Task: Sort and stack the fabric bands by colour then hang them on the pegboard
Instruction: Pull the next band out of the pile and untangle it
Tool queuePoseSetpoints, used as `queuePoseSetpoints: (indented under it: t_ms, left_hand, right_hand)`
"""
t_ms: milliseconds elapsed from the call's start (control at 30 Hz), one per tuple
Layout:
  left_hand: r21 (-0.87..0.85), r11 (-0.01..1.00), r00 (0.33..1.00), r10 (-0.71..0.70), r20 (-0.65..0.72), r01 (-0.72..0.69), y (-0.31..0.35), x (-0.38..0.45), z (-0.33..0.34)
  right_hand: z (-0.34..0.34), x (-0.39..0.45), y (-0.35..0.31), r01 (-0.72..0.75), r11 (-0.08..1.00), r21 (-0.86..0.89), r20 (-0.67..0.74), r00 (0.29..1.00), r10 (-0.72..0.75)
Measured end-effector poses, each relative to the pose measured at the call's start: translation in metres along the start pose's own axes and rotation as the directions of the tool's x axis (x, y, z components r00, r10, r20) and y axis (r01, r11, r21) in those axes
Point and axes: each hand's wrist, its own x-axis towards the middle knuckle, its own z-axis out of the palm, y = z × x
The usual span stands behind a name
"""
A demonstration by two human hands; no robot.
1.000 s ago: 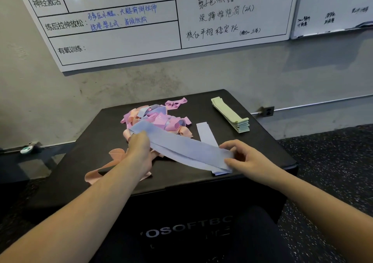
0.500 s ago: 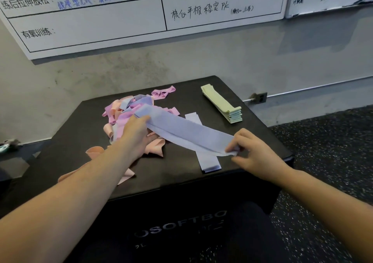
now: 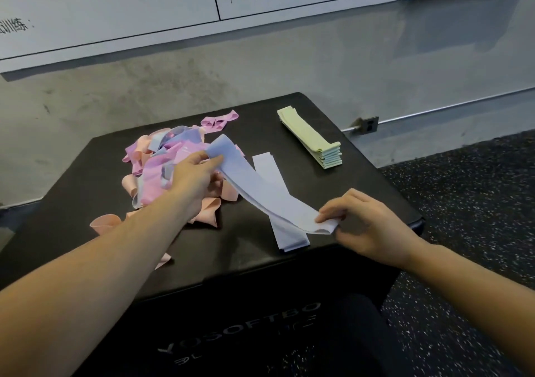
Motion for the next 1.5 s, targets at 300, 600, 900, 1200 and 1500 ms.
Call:
queuePoseSetpoints:
  t_ms: [300,600,900,1200,1500]
  left_hand:
    - [0.187,0.982,0.999,0.029,0.031,-0.034,0.001,0.041,0.047]
    - [0.381,0.916,0.99,0.095,0.1,-0.126,-0.014,0.075,0.086]
    - [0.466,0.866,0.983,0.167,0.076,-0.183,-0.034,0.104,0.097]
    - [0.653,0.728,0.978,0.167,0.124,-0.207,-0.05,0.129,0.095]
    - [0.726,0.644,0.966,0.091,0.241,-0.242,-0.048,0.132,0.109]
  right_hand:
    - [0.016,0.014,0.007,0.207,0.978,-0.034,0.055,0.977,-0.205]
    - [0.04,0.048,0.016,0.228,0.974,0.016,0.159,0.961,-0.228]
    - [0.063,0.037,0.046,0.169,0.985,0.039,0.309,0.935,-0.173]
    - [0.066,0.032,0.048,0.196,0.98,-0.022,0.315,0.932,-0.18]
    - [0.064,0.034,0.048,0.191,0.981,-0.043,0.363,0.918,-0.163]
